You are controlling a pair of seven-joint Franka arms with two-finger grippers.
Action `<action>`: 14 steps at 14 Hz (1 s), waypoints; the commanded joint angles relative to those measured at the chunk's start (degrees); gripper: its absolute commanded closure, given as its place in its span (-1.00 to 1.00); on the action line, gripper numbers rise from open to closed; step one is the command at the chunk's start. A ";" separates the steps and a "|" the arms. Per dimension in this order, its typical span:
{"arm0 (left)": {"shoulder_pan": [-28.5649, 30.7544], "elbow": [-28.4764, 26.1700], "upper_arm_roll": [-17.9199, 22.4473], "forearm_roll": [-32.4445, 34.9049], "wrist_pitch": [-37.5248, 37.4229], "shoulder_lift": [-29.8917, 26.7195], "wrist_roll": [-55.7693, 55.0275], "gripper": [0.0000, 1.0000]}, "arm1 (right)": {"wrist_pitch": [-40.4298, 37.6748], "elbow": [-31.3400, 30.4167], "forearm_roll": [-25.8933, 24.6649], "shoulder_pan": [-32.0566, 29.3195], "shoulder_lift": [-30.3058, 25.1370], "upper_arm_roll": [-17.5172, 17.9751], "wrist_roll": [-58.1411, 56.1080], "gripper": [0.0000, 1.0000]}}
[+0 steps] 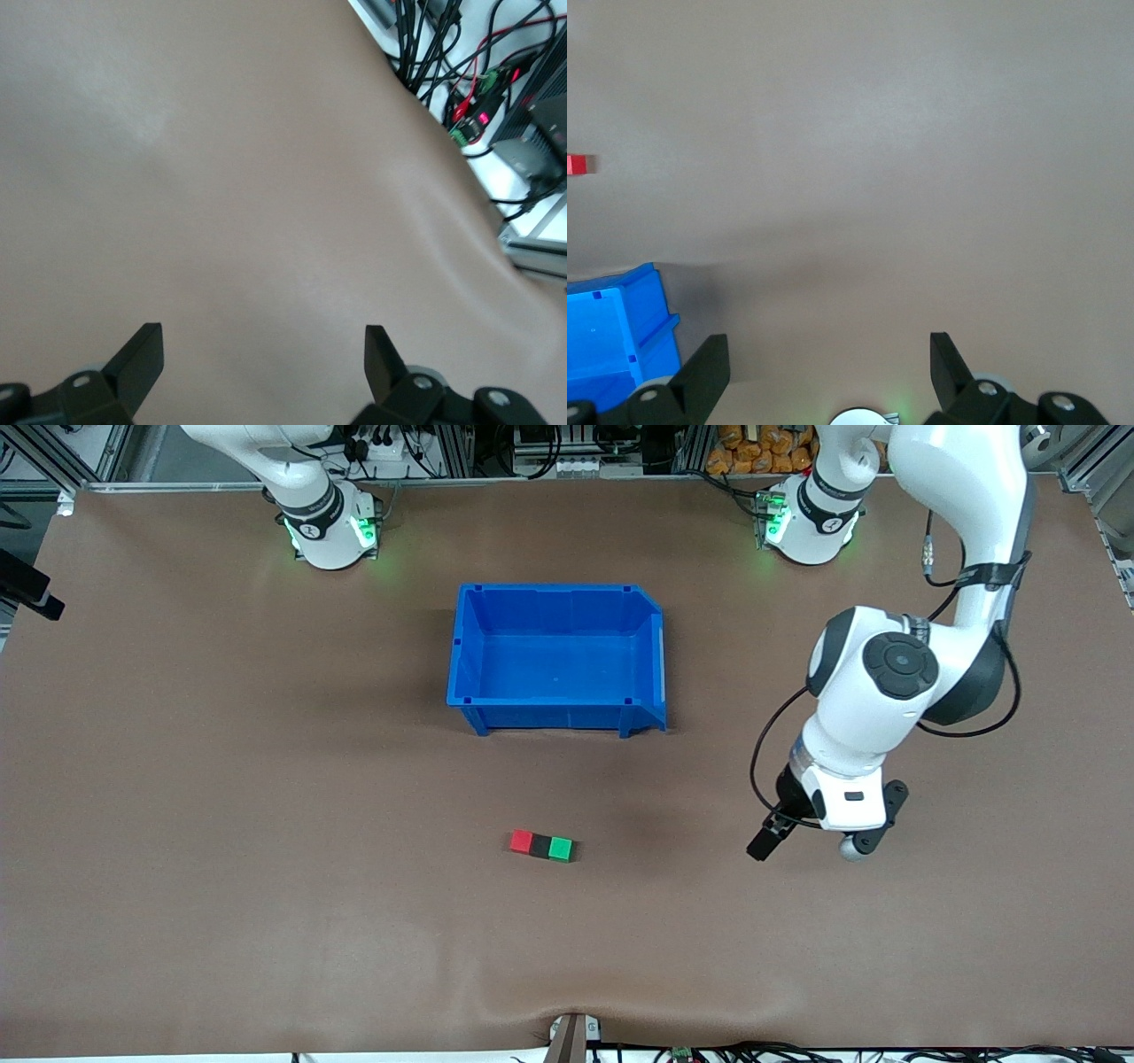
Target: Attach green and red cubes to black cube
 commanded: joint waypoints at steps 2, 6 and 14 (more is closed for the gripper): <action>1.37 -1.85 -0.28 1.16 -7.17 -5.60 7.61 -1.00 | -0.84 0.06 -0.84 0.30 -0.25 0.10 -0.42 -1.00; 6.02 -1.76 -0.54 1.16 -12.45 -11.14 13.93 -1.00 | -0.14 0.06 2.32 -0.14 0.10 -0.08 -0.51 -1.00; 12.17 -1.85 -0.71 0.37 -32.50 -22.56 43.28 -1.00 | 0.48 -0.37 -2.25 2.85 3.53 0.36 -0.69 -1.00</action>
